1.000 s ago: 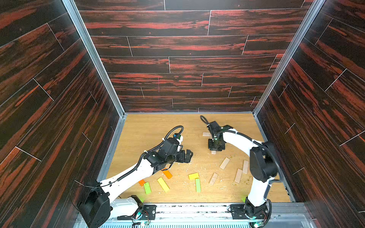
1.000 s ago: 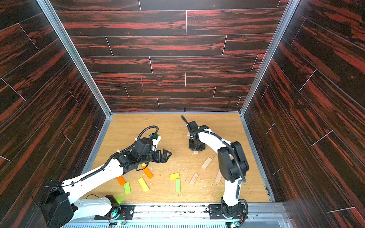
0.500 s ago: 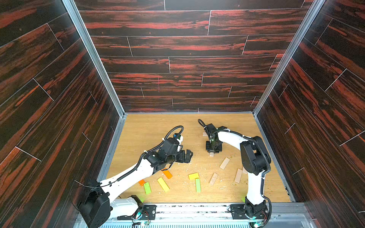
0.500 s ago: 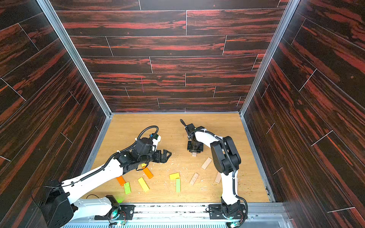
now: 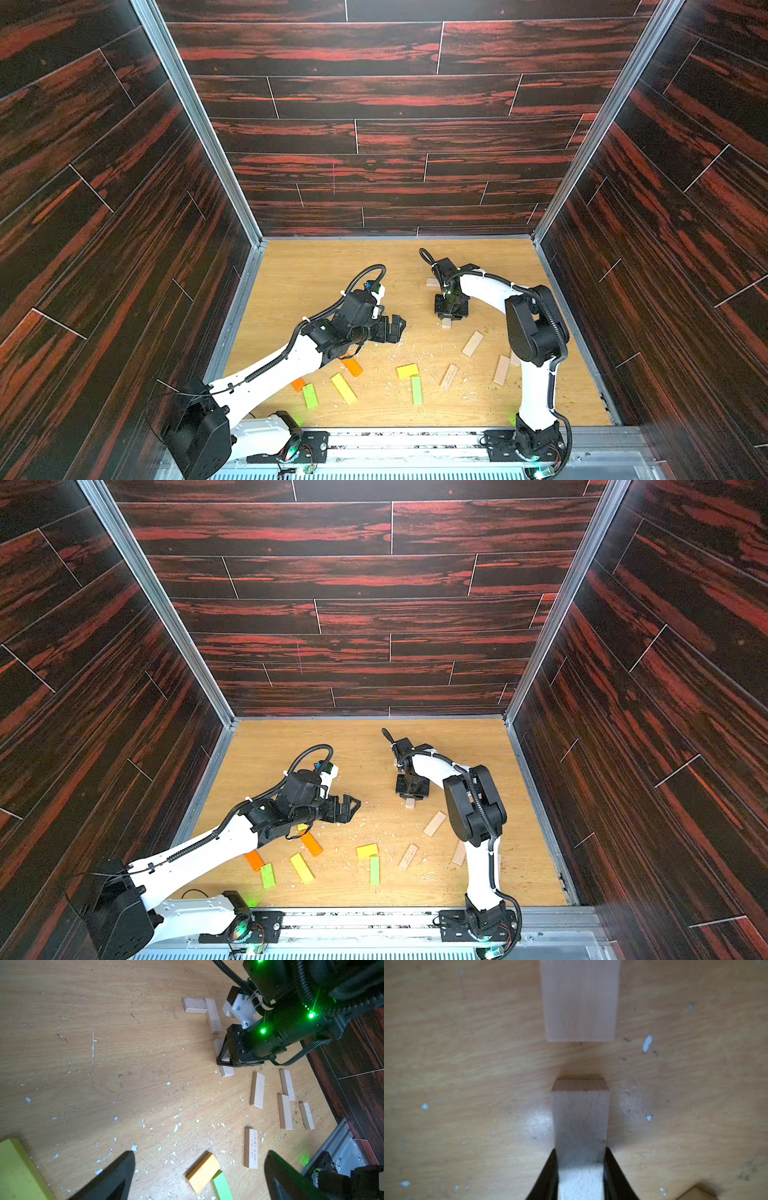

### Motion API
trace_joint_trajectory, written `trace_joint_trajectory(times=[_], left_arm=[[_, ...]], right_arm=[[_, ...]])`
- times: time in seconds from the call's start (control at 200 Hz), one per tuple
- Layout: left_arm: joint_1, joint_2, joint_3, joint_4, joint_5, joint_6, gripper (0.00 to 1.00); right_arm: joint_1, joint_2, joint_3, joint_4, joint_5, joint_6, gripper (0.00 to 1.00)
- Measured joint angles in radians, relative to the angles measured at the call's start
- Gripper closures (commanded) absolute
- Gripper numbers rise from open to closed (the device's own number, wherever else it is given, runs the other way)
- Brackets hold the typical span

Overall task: Assemble a giraffe with building blocks
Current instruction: Assemble the building block at the center of the board.

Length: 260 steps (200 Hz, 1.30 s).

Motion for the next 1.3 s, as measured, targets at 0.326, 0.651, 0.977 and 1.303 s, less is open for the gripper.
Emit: trace_joint_trajectory(times=[0.326,0.651,0.977,1.303], left_arm=[[-0.001,0.0,0.0,0.0,0.0,0.003,0.0],[-0.001,0.0,0.0,0.0,-0.005,0.003,0.0],[-0.001,0.0,0.0,0.0,-0.008,0.003,0.0],[-0.001,0.0,0.0,0.0,-0.008,0.003,0.0]], right_arm=[[-0.017,0.025,0.055,-0.013,0.001,-0.011,0.74],[-0.021,0.04,0.063,-0.021,0.001,-0.015,0.68],[-0.022,0.055,0.079,-0.025,0.002,-0.025,0.62],[-0.023,0.06,0.087,-0.031,0.003,-0.031,0.63]])
